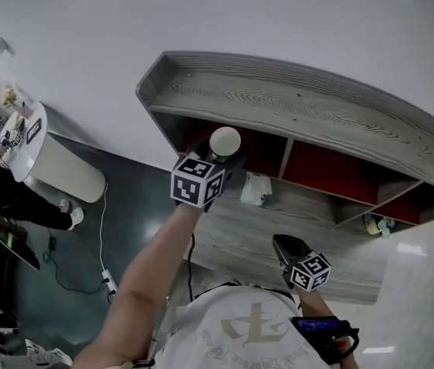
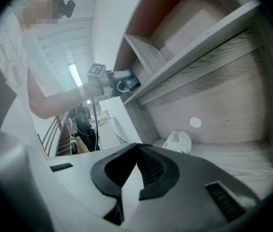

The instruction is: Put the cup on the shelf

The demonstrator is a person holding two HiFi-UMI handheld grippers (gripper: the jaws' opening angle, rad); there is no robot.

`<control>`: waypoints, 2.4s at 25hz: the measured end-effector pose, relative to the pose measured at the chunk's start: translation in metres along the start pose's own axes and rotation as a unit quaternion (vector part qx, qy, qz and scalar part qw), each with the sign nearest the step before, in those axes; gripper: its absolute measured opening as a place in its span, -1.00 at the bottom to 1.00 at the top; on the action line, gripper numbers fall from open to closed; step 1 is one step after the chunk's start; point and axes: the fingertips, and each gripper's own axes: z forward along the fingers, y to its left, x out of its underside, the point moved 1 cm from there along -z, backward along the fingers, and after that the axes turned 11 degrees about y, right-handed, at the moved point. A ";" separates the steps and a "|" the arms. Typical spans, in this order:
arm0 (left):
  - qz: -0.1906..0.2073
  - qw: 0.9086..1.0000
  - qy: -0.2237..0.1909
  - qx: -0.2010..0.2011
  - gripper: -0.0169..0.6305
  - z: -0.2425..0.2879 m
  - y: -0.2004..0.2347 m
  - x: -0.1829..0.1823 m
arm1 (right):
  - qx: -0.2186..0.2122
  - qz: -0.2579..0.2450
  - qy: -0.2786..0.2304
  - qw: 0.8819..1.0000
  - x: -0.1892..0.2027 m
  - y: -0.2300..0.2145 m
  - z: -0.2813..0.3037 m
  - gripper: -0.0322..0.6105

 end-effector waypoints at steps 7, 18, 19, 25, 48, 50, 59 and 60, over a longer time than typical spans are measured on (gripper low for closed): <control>-0.002 1.000 0.010 -0.013 0.30 0.031 0.004 -0.010 | 0.006 0.011 0.003 1.000 0.005 -0.009 -0.005 -0.89; -0.014 1.000 0.012 -0.025 0.30 0.057 0.007 -0.018 | 0.016 0.020 0.002 1.000 0.007 -0.022 -0.015 -0.89; -0.016 0.999 0.008 -0.026 0.30 0.058 0.008 -0.019 | 0.016 0.020 0.002 1.000 0.007 -0.022 -0.015 -0.89; -0.020 0.999 -0.007 -0.031 0.30 0.062 0.012 -0.022 | 0.016 0.020 0.001 1.000 0.006 -0.023 -0.017 -0.89; -0.029 0.997 -0.063 -0.029 0.25 0.012 0.008 -0.006 | 0.008 0.011 0.000 1.000 0.004 -0.016 -0.017 -0.89; -0.025 0.997 -0.070 -0.027 0.16 0.001 0.008 -0.001 | 0.009 0.008 -0.004 1.000 0.001 -0.013 -0.015 -0.89; -0.032 0.996 -0.081 -0.028 -0.27 -0.043 -0.004 0.043 | 0.003 -0.015 -0.003 1.000 -0.011 0.002 -0.008 -0.89; -0.035 0.996 -0.083 -0.027 -0.34 -0.047 -0.007 0.049 | 0.001 -0.018 -0.002 1.000 -0.012 0.005 -0.008 -0.89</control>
